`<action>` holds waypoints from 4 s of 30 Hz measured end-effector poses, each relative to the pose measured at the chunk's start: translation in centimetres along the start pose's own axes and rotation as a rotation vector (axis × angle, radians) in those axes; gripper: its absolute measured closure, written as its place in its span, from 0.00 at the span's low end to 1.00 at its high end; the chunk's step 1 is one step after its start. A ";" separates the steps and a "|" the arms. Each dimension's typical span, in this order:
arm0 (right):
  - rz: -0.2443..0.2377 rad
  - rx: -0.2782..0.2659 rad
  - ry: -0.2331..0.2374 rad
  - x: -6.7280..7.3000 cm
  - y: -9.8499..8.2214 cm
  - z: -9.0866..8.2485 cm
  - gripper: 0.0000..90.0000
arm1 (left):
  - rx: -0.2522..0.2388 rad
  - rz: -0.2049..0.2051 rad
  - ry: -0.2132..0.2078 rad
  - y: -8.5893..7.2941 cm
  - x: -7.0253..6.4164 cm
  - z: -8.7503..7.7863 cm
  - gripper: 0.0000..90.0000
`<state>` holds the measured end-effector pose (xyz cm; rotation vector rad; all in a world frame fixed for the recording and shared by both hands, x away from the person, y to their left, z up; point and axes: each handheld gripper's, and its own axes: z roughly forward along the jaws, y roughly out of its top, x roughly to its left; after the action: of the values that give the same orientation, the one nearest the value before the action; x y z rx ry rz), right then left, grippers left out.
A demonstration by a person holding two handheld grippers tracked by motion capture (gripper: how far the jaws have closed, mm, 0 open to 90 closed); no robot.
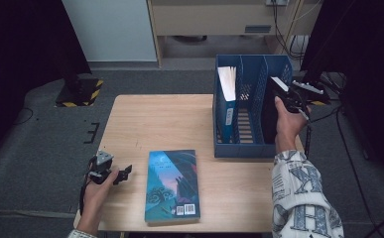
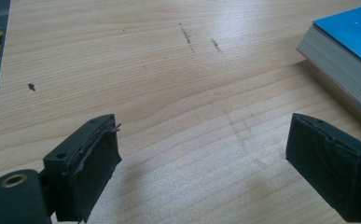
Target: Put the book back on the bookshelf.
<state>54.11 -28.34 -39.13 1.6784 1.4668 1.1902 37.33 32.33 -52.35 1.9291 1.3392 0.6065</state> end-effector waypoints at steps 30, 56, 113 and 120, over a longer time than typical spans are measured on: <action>-0.047 0.066 -0.005 0.5 -1.3 -2.4 0.57 | -0.008 0.006 -0.007 0.2 -0.2 -0.1 0.10; -0.049 0.073 0.002 0.4 -2.6 -3.6 0.55 | -0.010 0.002 -0.005 0.2 -0.2 -0.1 0.10; -0.122 0.047 -0.050 1.9 0.7 -1.8 0.59 | -0.004 0.003 -0.002 0.1 -0.1 -0.2 0.10; -0.127 0.053 -0.057 1.9 1.1 -0.5 0.59 | -0.010 0.002 -0.003 0.1 -0.2 -0.1 0.10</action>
<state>54.13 -26.77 -37.54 1.6147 1.5575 1.0356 37.25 32.20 -52.19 1.9222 1.3303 0.6097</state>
